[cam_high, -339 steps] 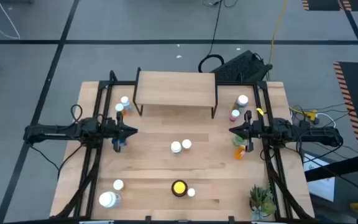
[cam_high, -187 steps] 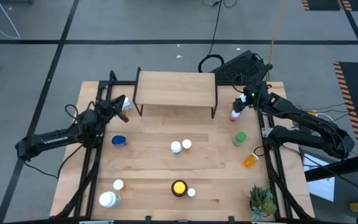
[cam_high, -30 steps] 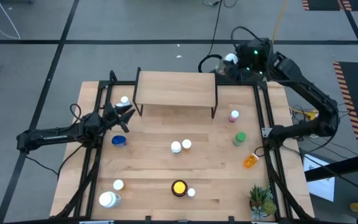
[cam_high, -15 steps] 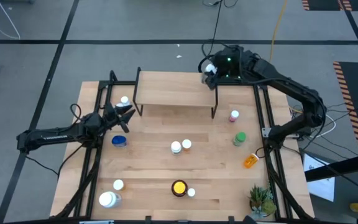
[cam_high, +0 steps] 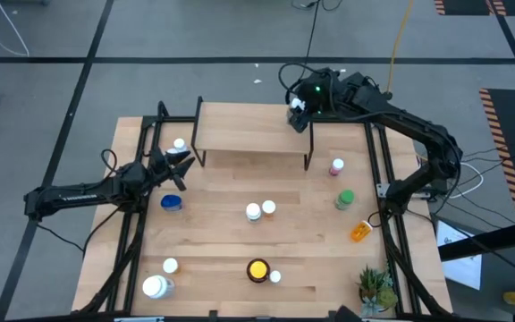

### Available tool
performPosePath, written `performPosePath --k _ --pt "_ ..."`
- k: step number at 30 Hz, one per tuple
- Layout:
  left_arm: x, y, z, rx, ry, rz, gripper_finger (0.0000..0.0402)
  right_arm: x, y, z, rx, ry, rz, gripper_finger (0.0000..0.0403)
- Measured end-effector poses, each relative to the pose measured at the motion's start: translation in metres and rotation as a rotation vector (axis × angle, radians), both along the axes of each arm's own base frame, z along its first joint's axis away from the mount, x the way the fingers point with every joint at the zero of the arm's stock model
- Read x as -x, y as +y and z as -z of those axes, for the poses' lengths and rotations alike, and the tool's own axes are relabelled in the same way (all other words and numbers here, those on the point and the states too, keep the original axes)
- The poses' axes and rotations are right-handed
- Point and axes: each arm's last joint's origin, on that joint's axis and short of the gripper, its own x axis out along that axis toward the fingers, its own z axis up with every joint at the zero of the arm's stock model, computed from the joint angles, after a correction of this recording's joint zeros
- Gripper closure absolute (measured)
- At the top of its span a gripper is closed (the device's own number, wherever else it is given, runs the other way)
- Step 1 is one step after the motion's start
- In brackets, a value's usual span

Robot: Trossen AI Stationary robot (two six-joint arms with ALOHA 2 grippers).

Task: Pick and place medicine bottles onto shelf by color
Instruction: Put the green pill bottle on the shelf

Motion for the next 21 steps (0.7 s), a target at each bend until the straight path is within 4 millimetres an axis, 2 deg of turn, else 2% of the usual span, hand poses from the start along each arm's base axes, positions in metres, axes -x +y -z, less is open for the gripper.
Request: performPosePath --k 15,21 --pt "0.0 0.0 0.0 0.0 -0.002 0.004 0.0245 0.006 -0.016 0.022 -0.022 0.029 0.046 0.0175" --pt "0.0 0.0 -0.001 -0.005 -0.006 0.003 0.0245 0.006 -0.017 0.021 0.001 0.032 0.026 0.016"
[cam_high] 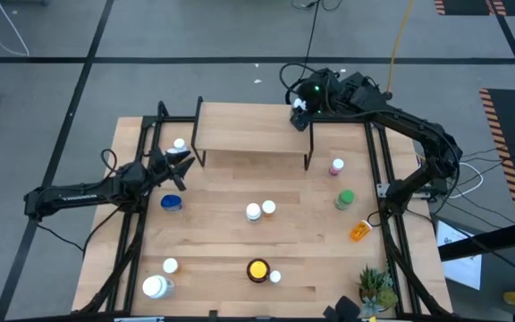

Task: Pick and place medicine bottles onto shelf by color
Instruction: Put the green pill bottle on the shelf, then put the light green pill bottle on the shelf

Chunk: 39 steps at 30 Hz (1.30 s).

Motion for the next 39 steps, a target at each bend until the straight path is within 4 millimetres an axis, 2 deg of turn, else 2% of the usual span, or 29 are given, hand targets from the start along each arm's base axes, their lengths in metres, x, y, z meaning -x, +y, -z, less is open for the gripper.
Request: performPosePath --k 10,23,33,36,39 --pt "0.0 0.0 0.0 -0.01 0.008 -0.004 0.0245 -0.002 -0.001 -0.003 0.038 -0.01 -0.022 0.0102" --pt "0.0 0.0 0.003 -0.003 0.041 -0.004 0.0245 -0.003 0.002 -0.008 0.083 -0.019 -0.055 0.01" --pt "0.0 0.0 0.005 0.005 0.056 -0.004 0.0245 0.006 0.029 -0.031 0.16 -0.041 -0.139 0.01" --pt "0.001 0.0 0.008 0.028 0.072 -0.002 0.0245 0.008 0.04 -0.032 0.189 -0.002 -0.104 0.0101" --pt "0.0 -0.001 0.01 0.051 0.084 0.028 0.0245 0.007 0.055 -0.024 0.201 0.023 -0.128 0.0107"
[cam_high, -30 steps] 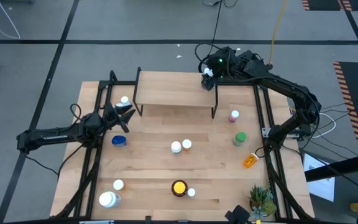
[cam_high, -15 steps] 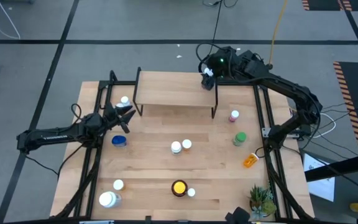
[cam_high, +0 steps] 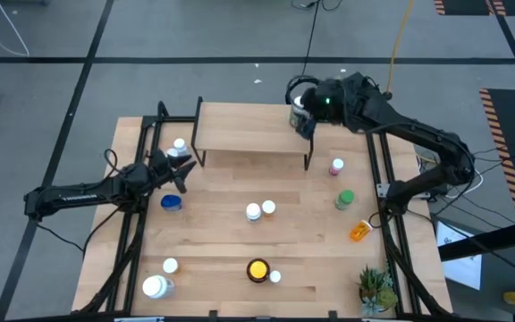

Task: Pick and place medicine bottles onto shelf by color
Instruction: Put the light green pill bottle on the shelf

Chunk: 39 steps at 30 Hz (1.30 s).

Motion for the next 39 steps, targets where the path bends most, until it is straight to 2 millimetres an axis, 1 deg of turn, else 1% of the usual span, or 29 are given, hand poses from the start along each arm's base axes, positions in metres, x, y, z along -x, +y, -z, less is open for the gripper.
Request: performPosePath --k 4,7,10,13,15,18,21,23,25,28,32,35,37,39 --pt "-0.001 -0.001 0.001 0.01 0.001 0.04 0.0245 0.001 0.03 0.014 -0.037 -0.028 -0.066 0.011" --pt "-0.002 -0.004 0.0 0.012 -0.005 0.081 0.0245 0.004 0.057 0.03 -0.088 -0.08 -0.109 0.011" --pt "-0.003 -0.009 0.0 0.008 -0.004 0.123 0.0245 0.009 0.085 0.056 -0.143 -0.16 -0.16 0.011" --pt "-0.004 -0.013 -0.001 -0.013 0.003 0.156 0.0245 0.009 0.109 0.091 -0.171 -0.282 -0.232 0.011" --pt "-0.004 -0.015 -0.002 -0.031 -0.008 0.151 0.0245 0.01 0.12 0.112 -0.171 -0.368 -0.28 0.011" --pt "-0.005 -0.019 -0.009 -0.053 -0.068 0.165 0.0245 0.015 0.134 0.138 -0.162 -0.469 -0.346 0.011" --pt "-0.006 -0.023 -0.014 -0.059 -0.127 0.204 0.0245 0.023 0.139 0.157 -0.172 -0.486 -0.364 0.011" --pt "-0.008 -0.026 -0.016 -0.07 -0.137 0.225 0.0245 0.027 0.14 0.16 -0.195 -0.474 -0.345 0.011" --pt "-0.009 -0.029 -0.017 -0.086 -0.147 0.223 0.0245 0.034 0.139 0.157 -0.216 -0.453 -0.308 0.011" --pt "-0.013 -0.03 -0.016 -0.108 -0.122 0.203 0.0245 0.045 0.138 0.144 -0.242 -0.433 -0.278 0.011" --pt "-0.02 -0.032 -0.014 -0.126 -0.095 0.202 0.0245 0.066 0.134 0.125 -0.206 -0.43 -0.178 0.011" --pt "-0.026 -0.032 -0.012 -0.128 -0.064 0.204 0.0245 0.08 0.131 0.118 -0.177 -0.436 -0.107 0.011" --pt "-0.031 -0.033 -0.016 -0.127 -0.041 0.207 0.0245 0.088 0.128 0.116 -0.163 -0.429 -0.071 0.011" --pt "-0.038 -0.035 -0.02 -0.128 -0.019 0.218 0.0245 0.094 0.125 0.116 -0.185 -0.42 -0.037 0.011"
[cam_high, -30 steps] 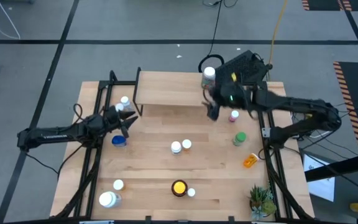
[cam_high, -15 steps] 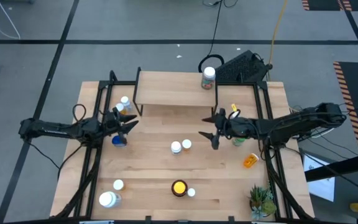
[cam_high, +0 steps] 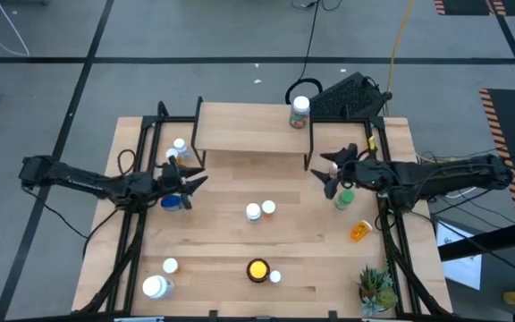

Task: Pick and place medicine bottles onto shelf by color
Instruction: Put the light green pill bottle on the shelf

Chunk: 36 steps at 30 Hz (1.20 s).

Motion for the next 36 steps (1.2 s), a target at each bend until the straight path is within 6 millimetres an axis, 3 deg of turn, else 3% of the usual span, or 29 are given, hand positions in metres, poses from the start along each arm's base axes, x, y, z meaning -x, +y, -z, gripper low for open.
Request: performPosePath --k 6,11,18,30,36 --pt "-0.028 -0.009 -0.018 -0.059 0.087 0.037 0.0245 0.016 -0.012 -0.014 -0.114 0.163 0.14 0.011" --pt "-0.055 -0.013 -0.021 -0.096 0.172 0.043 0.0245 0.021 -0.017 -0.031 -0.16 0.295 0.188 0.011" --pt "-0.083 -0.019 -0.014 -0.114 0.274 0.07 0.0245 0.024 -0.012 -0.015 -0.354 0.479 0.143 0.011" --pt "-0.087 -0.029 -0.01 -0.179 0.337 0.084 0.0244 0.04 0.011 -0.007 -0.504 0.62 0.149 0.011" --pt "-0.085 -0.039 -0.01 -0.19 0.339 0.129 0.0242 0.038 0.022 -0.006 -0.383 0.601 0.15 0.011"
